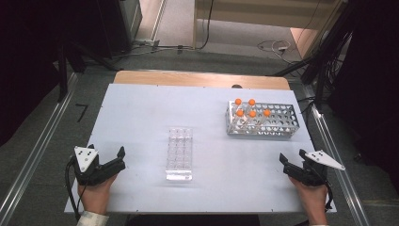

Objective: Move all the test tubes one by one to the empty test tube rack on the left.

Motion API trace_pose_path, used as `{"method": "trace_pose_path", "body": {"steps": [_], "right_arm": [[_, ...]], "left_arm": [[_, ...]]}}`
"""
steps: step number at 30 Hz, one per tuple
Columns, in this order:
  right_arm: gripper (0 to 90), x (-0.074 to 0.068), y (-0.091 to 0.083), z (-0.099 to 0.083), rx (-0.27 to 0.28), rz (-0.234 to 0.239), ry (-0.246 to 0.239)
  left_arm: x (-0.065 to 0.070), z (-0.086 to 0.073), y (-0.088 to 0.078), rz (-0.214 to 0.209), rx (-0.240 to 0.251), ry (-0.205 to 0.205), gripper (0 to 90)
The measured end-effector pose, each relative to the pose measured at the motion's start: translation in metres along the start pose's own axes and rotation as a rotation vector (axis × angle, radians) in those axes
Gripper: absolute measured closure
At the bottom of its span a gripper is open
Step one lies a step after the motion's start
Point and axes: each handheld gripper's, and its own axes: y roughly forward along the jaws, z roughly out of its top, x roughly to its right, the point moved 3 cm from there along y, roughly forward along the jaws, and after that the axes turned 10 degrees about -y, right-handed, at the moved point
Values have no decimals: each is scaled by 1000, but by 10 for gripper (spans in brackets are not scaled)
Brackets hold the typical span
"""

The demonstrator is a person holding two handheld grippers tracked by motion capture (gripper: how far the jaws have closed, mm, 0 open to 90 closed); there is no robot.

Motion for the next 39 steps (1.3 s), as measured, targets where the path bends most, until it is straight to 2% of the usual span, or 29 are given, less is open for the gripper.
{"method": "trace_pose_path", "body": {"steps": [10, 15, 18, 29, 39], "right_arm": [[195, 2, -2, 6, -1, 4, 16], [195, -2, -1, 14, 24, 7, 2], [195, -5, 4, 21, 26, 25, -1], [213, -9, 19, 43, 53, 42, -24], [257, -10, 36, 67, 79, 46, -9]], "left_arm": [[4, -2, 3, -13, -10, 10, 44], [5, -3, 4, -14, -11, 11, 45], [6, -3, 5, -12, -18, 19, 45], [6, -5, 7, -8, -29, 25, 45], [6, -5, 8, -6, -32, 30, 45]]}}
